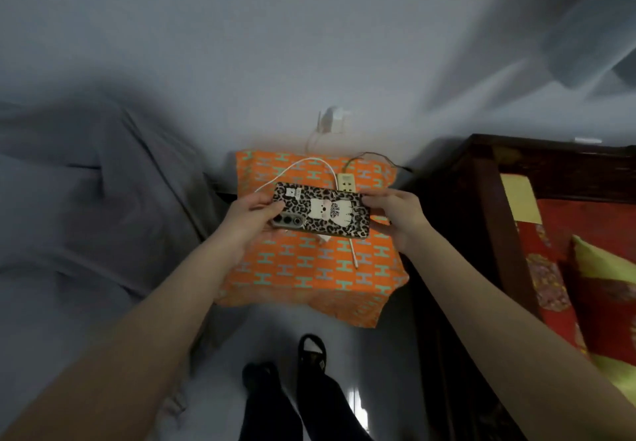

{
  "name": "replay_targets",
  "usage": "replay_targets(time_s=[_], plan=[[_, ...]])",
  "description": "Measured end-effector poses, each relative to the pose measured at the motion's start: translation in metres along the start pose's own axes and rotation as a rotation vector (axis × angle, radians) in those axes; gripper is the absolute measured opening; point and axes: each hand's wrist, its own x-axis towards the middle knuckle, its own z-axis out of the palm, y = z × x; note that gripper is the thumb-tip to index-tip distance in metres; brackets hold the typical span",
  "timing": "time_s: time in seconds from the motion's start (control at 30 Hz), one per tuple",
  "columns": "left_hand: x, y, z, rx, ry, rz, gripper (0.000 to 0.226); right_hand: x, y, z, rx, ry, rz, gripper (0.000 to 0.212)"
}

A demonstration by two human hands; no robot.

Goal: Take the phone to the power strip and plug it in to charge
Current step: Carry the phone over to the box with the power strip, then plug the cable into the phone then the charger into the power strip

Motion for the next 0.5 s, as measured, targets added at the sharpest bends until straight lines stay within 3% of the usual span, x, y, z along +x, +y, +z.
replay_targets(time_s=[0.23, 0.43, 0.5], plan=[[0.105, 0.015, -0.001, -0.072, -0.079, -0.077, 0.012, 0.088, -0.012, 0.024, 0.027, 0.074, 0.061, 0.015], [0.160, -0.012, 0.013, -0.515, -0.248, -0.178, 0.013, 0.132, -0.001, 0.033, 0.122, 0.103, 0.094, 0.016], [0.173, -0.023, 0.019, -0.650, -0.315, -0.199, 0.045, 0.142, 0.006, 0.038, 0.155, 0.070, 0.107, 0.016]])
